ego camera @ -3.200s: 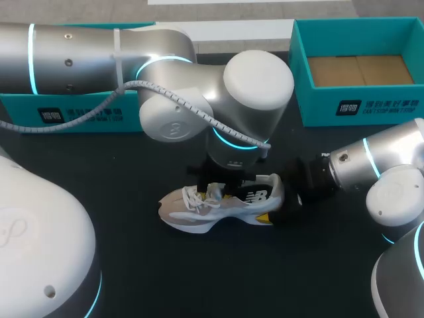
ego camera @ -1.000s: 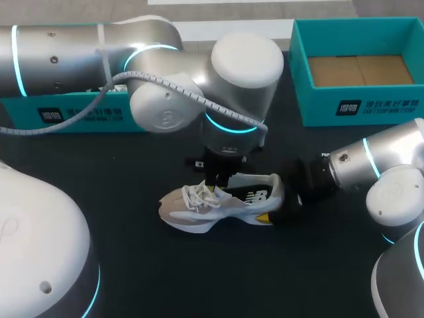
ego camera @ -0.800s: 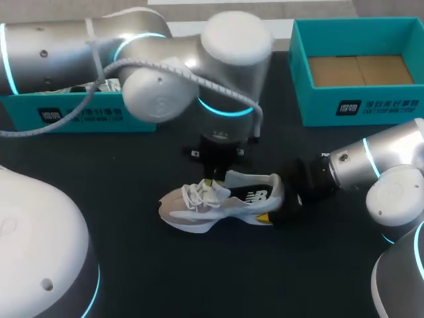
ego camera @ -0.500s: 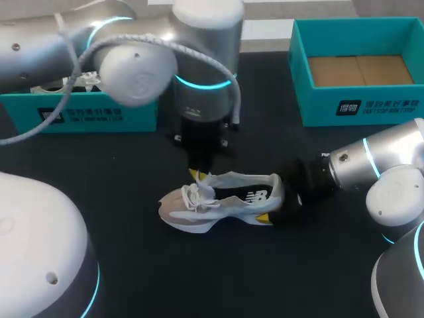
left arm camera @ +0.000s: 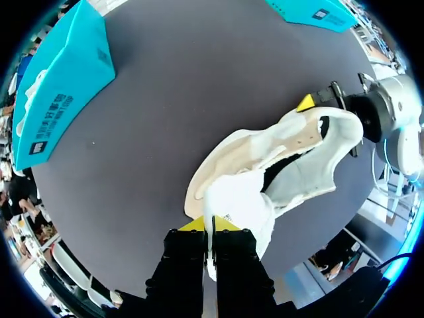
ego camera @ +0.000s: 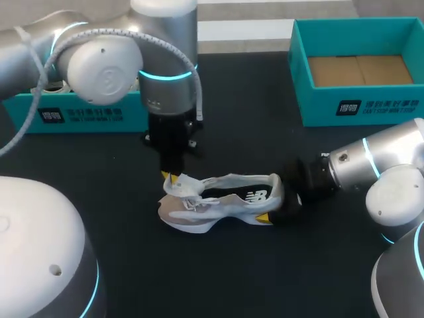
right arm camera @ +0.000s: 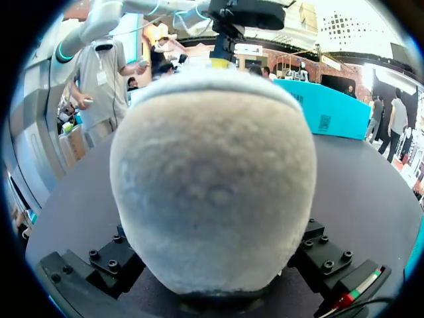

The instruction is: Take the shoe out of the shoebox, open the shoe tongue, remove and reinsert the insole, then place the shoe into the shoebox

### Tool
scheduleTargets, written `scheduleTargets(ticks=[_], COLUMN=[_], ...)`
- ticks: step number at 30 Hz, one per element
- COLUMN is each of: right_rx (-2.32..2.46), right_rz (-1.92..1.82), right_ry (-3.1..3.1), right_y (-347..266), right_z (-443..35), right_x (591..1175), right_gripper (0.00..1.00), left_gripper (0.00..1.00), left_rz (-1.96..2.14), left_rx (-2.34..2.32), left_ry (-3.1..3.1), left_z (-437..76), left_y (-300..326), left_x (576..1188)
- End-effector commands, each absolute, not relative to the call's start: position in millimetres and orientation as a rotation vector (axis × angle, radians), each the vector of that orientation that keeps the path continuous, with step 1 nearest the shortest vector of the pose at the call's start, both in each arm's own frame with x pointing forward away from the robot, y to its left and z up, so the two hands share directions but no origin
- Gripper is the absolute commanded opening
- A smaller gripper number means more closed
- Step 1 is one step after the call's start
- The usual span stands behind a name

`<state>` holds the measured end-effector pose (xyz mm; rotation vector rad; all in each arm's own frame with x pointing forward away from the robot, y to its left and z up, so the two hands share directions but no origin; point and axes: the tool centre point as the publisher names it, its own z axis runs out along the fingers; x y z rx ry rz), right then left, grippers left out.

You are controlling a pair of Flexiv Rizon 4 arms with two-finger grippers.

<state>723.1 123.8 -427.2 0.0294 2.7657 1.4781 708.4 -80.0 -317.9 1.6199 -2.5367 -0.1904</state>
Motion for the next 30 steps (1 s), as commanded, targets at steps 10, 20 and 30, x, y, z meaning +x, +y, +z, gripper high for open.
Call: scheduleTargets(ticks=[10, 20, 30], right_rx=[0.032, 0.032, 0.032], right_rz=[1.475, 1.475, 1.475], right_ry=[2.765, 2.765, 2.765], right_y=[128, 128, 128], right_z=[-433, -433, -433], right_x=[725, 725, 725], right_gripper=[0.0, 0.0, 0.0], left_gripper=[0.22, 1.0, 1.0], left_rz=[-0.225, -0.114, 0.06], left_rx=[1.707, 1.707, 1.032], left_ry=[-2.534, -2.541, -2.952], left_z=[-375, -346, -272], left_y=[-70, -61, -94], left_x=[708, 704, 702])
